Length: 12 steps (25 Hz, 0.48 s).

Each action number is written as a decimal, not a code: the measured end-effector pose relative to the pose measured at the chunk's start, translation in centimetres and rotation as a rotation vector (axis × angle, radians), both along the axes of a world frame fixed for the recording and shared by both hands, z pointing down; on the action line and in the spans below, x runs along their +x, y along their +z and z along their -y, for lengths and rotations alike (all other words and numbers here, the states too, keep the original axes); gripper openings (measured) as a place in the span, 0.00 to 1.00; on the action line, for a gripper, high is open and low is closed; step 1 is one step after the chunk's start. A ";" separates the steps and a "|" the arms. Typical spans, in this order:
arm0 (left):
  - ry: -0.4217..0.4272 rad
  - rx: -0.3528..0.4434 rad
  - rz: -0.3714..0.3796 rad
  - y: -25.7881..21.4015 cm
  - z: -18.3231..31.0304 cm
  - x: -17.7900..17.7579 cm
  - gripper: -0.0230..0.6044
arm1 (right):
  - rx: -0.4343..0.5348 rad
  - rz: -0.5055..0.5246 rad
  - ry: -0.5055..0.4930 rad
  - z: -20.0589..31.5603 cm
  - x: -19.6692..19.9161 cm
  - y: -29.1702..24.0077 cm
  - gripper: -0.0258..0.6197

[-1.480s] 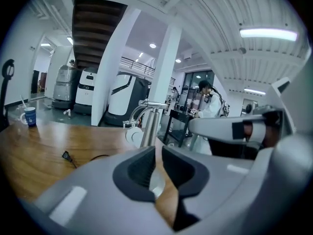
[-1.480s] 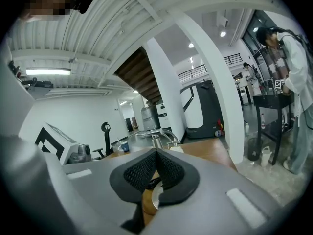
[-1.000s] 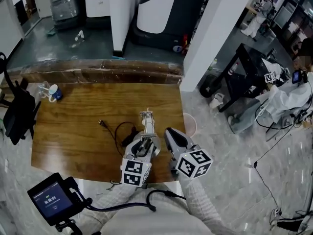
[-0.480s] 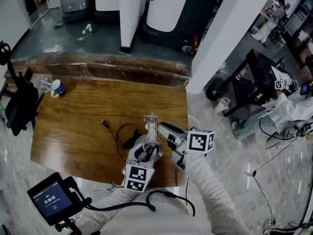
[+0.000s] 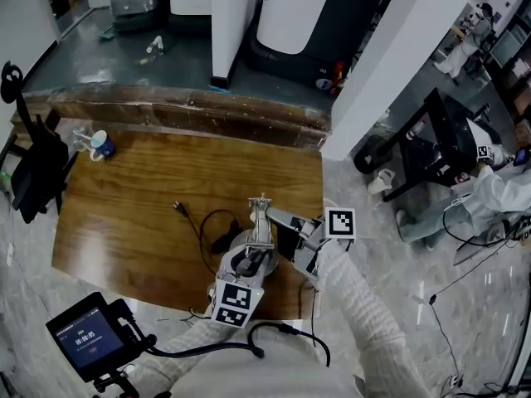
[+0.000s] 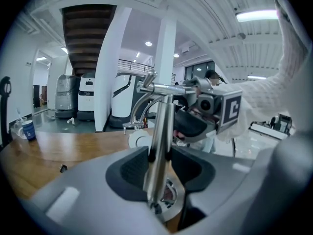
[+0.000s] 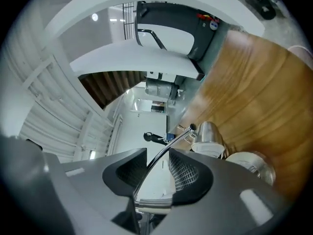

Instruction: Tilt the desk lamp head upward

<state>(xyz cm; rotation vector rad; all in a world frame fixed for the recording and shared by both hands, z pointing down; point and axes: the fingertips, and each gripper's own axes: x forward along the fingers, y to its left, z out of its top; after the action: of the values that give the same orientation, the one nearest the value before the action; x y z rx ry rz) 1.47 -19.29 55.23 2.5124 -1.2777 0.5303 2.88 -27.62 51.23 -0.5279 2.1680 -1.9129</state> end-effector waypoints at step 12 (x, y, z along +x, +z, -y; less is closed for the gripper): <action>0.001 -0.010 0.010 0.3 0.2 0.1 0.26 | -0.052 0.071 -0.117 1.0 -2.6 0.7 0.25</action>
<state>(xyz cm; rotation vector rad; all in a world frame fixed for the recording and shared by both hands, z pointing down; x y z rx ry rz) 1.55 -19.52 55.55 2.5054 -1.2746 0.5482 0.26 -28.59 51.91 -0.3435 2.1536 -2.0205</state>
